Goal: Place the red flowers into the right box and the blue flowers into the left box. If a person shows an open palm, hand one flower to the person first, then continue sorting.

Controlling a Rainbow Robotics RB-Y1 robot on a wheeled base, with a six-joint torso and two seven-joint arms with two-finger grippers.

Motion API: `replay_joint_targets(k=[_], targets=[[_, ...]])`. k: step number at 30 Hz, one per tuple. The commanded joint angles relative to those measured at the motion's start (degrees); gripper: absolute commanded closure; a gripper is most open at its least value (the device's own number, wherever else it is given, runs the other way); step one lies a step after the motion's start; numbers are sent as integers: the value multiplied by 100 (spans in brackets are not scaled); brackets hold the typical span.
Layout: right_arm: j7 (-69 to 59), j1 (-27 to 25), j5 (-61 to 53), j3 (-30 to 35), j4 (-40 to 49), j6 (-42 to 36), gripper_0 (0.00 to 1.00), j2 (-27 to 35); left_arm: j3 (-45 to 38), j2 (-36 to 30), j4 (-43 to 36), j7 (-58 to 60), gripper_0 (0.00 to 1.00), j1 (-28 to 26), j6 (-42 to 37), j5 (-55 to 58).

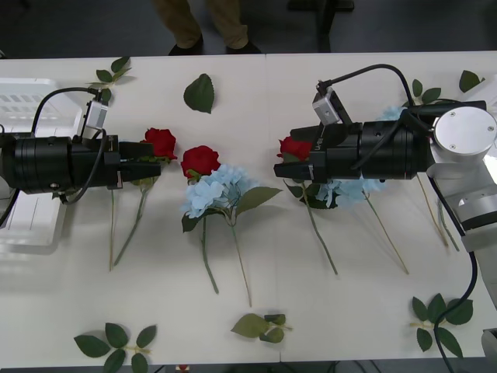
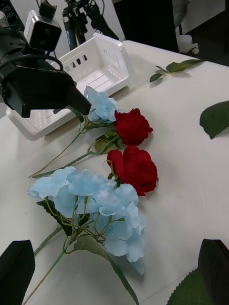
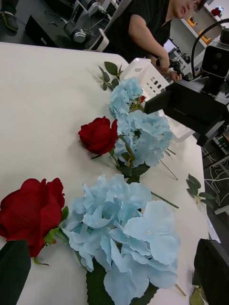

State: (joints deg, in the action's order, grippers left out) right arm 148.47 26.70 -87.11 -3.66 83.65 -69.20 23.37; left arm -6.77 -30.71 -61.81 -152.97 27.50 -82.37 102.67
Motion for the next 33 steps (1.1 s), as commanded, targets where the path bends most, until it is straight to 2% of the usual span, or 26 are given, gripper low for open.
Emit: replay_joint_targets(k=[1,3,4,9,12,15,21,24,28,33], targets=[[121,-77,-34,-21,134,47,0,124,185,224,91,-203,0,-544,45,-1],[121,-77,-34,-21,134,47,0,124,176,197,222,-203,0,-482,37,96],[112,-367,63,-100,-59,38,0,53,167,197,275,-203,0,-447,28,113],[24,-200,89,67,-112,29,0,36,158,-75,468,-203,0,-51,-113,-10],[-538,29,-16,366,-103,-155,0,212,238,-436,134,-203,0,177,-166,-502],[-1224,266,-113,682,-103,-419,0,598,378,-928,-525,-203,0,362,-183,-1188],[-2411,354,-78,1148,-103,-683,0,1829,1081,-2062,-2072,3617,0,731,-675,-2664],[-2815,196,133,1253,-103,-709,0,2488,1442,-2290,-2564,5128,0,757,-1044,-3235],[-3360,-217,660,1411,-103,-797,0,3077,1864,-2264,-2652,6543,0,740,-1352,-3824],[-3439,-745,1601,1464,-103,-595,0,3147,2558,-2237,-2652,7721,0,713,-1326,-4255]])
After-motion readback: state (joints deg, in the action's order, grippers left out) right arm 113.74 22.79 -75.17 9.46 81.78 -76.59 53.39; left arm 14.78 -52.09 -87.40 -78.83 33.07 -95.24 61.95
